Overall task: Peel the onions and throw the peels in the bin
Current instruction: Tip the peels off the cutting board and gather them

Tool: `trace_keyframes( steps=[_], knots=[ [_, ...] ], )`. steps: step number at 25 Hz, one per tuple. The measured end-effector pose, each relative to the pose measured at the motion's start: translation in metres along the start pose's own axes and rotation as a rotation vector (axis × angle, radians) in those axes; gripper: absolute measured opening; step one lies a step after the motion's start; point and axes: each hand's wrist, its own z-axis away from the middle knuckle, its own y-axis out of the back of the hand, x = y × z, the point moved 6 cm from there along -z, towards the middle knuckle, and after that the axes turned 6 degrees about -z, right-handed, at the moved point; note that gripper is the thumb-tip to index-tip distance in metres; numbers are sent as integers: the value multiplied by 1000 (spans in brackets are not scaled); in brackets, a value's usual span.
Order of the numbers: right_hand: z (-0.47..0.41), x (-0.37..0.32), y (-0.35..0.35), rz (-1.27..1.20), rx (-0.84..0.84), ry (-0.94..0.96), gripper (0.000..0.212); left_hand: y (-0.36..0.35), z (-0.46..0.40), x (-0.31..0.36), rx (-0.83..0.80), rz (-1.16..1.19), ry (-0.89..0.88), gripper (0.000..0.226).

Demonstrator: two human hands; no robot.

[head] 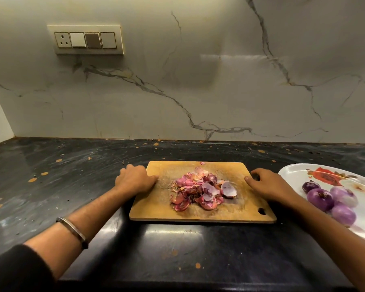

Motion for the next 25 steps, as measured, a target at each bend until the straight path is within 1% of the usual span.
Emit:
trace_keyframes(
  steps=[3,4,7,8,10,11,13,16,18,20,21,23,25],
  knots=[
    [-6,-2,-3,-129,-4,-89,41,4,0,4,-29,92,11,51],
    [-8,-2,-4,-180,-1,-128,41,7,1,6,-44,173,27,52],
    [-8,-3,-9,-340,11,-233,50,7,8,8,-117,552,132,60],
    [-7,-4,-11,-395,17,-263,51,5,12,8,-131,640,162,61],
    [-6,-1,-15,-478,43,-305,50,-1,14,8,-135,729,189,59],
    [-6,1,-16,-500,63,-315,50,-3,14,8,-118,765,201,56],
    [-7,2,-19,-538,115,-306,49,-3,15,6,-32,862,234,46],
    [-6,-4,-19,-621,195,-253,54,-5,15,-1,65,1085,284,28],
    [-7,-3,-15,-695,241,-227,50,-6,18,-4,115,1209,278,21],
    [-8,-1,-12,-767,241,-202,31,-2,20,-5,174,1279,252,30],
    [-9,0,-10,-785,217,-191,25,1,19,-5,205,1303,227,35],
    [-6,-2,-8,-815,145,-192,33,7,22,-3,261,1308,171,37],
    [-4,-3,-7,-828,129,-185,39,9,23,-2,272,1308,134,33]
  ],
)
